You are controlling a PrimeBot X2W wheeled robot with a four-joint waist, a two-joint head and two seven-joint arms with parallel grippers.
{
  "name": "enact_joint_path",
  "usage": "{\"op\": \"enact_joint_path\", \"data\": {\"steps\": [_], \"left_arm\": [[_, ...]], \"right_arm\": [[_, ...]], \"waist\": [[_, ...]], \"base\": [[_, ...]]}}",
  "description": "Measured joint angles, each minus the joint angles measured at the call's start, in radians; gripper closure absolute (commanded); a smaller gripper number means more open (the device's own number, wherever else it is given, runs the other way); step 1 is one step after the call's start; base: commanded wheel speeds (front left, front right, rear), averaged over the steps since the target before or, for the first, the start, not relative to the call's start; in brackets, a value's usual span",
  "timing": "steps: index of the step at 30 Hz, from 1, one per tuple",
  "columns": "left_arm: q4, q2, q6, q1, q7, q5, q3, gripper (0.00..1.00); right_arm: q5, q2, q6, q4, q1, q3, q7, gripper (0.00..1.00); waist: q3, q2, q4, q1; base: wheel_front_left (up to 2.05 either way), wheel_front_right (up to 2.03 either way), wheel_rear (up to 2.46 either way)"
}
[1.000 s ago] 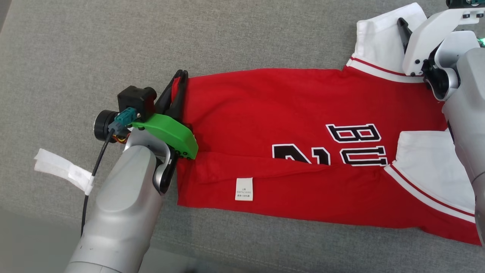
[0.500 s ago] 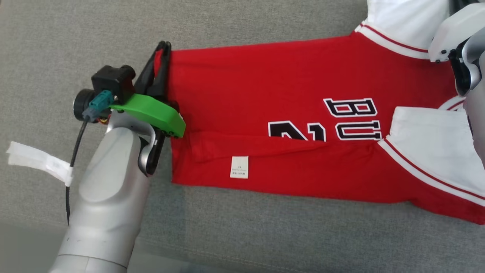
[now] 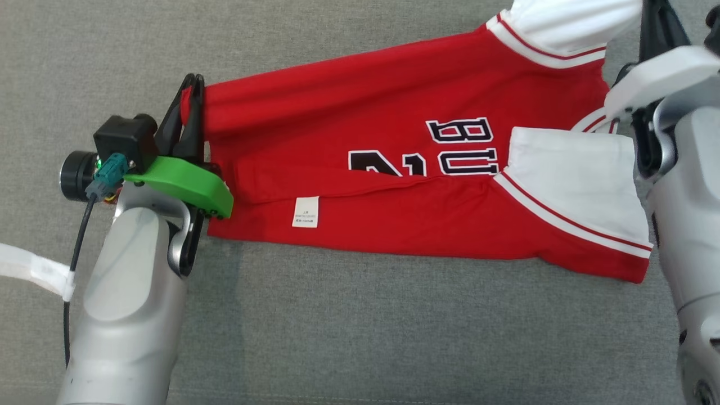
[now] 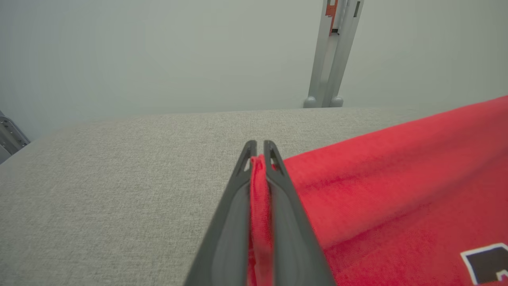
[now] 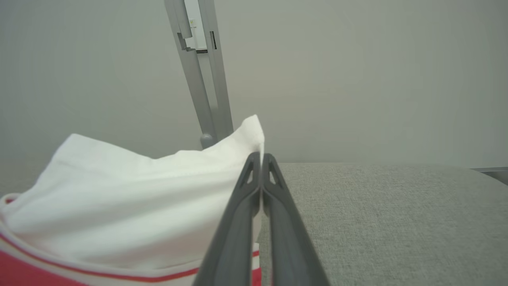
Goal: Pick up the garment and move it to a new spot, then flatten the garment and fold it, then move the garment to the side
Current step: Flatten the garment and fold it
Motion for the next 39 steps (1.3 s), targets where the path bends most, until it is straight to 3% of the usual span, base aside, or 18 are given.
{"op": "enact_joint_path", "data": {"steps": [7, 12, 13, 14, 15, 21, 24, 33, 39], "left_arm": [[-0.011, 0.023, -0.001, 0.15, 0.0, 0.015, 0.047, 1.0], [0.013, 0.019, -0.001, 0.26, 0.0, 0.028, 0.063, 1.0], [0.021, 0.013, -0.001, 0.276, 0.0, 0.026, 0.076, 1.0], [0.023, 0.006, -0.001, 0.296, 0.0, 0.022, 0.09, 0.52], [0.018, 0.002, 0.0, 0.312, 0.0, 0.022, 0.1, 0.0], [-0.083, -0.037, 0.055, 0.412, 0.0, 0.035, 0.185, 0.0], [-0.141, -0.053, 0.059, 0.464, 0.0, 0.032, 0.204, 0.0], [-0.201, -0.062, 0.064, 0.513, 0.0, -0.024, 0.138, 0.0], [-0.217, -0.062, 0.076, 0.513, 0.0, -0.052, 0.117, 0.0]], "right_arm": [[0.12, 0.043, 0.0, -0.221, 0.334, 0.024, 0.0, 1.0], [0.176, 0.082, 0.0, -0.255, 0.514, 0.017, 0.0, 1.0], [0.186, 0.09, 0.0, -0.248, 0.532, 0.011, 0.0, 0.64], [0.192, 0.098, 0.0, -0.244, 0.548, 0.009, 0.0, 0.0], [0.201, 0.105, 0.0, -0.25, 0.556, 0.009, 0.0, 0.0], [0.248, 0.119, 0.0, -0.302, 0.575, -0.016, 0.0, 0.0], [0.245, 0.113, 0.0, -0.287, 0.577, -0.022, -0.001, 0.0], [0.228, 0.085, 0.0, -0.102, 0.509, -0.028, 0.041, 0.0], [0.295, 0.097, -0.001, -0.072, 0.48, 0.044, 0.062, 0.0]], "waist": [[-0.048, 0.0, -0.047, 0.0], [-0.084, 0.0, -0.072, 0.0], [-0.09, 0.0001, -0.076, 0.0], [-0.096, 0.0, -0.08, 0.0], [-0.102, 0.0001, -0.083, 0.0], [-0.127, 0.0, -0.083, 0.0], [-0.133, 0.0, -0.07, 0.0], [-0.142, 0.0, -0.006, 0.0], [-0.139, 0.0, 0.033, -0.0001]], "base": [[0.0, 0.0, 0.0], [0.0, 0.0, 0.0], [0.0, 0.0, 0.0], [0.0, 0.0, 0.0], [0.0, 0.0, 0.0], [0.0, 0.0, 0.0], [0.0, 0.0, 0.0], [0.0, 0.0, 0.0], [0.0, 0.0, 0.0]]}}
